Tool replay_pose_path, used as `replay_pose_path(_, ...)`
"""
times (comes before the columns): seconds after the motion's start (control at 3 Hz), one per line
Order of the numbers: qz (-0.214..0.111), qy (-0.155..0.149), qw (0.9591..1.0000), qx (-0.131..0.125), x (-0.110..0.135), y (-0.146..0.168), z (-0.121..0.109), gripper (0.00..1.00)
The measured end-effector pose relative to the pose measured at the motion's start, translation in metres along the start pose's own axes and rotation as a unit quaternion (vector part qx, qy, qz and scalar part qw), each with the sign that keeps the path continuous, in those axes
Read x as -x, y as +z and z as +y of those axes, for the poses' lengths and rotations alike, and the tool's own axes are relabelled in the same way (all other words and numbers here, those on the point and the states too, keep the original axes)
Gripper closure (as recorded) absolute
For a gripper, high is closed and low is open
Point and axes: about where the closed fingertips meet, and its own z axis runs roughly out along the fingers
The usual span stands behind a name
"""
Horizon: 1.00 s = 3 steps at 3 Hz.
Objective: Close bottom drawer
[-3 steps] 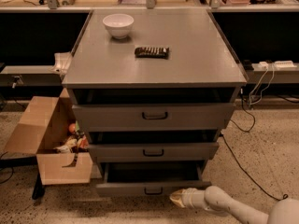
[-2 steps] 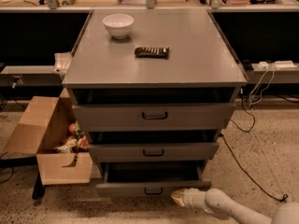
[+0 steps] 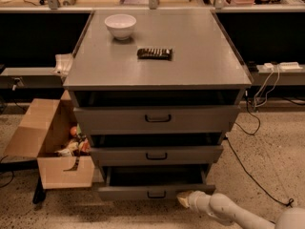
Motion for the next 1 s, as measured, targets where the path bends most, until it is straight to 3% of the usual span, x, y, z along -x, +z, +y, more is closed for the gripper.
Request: replay_pose_path(1.0, -0.001, 0.028, 0.9996, 0.004, 0.001, 0.024, -0.004, 1.00)
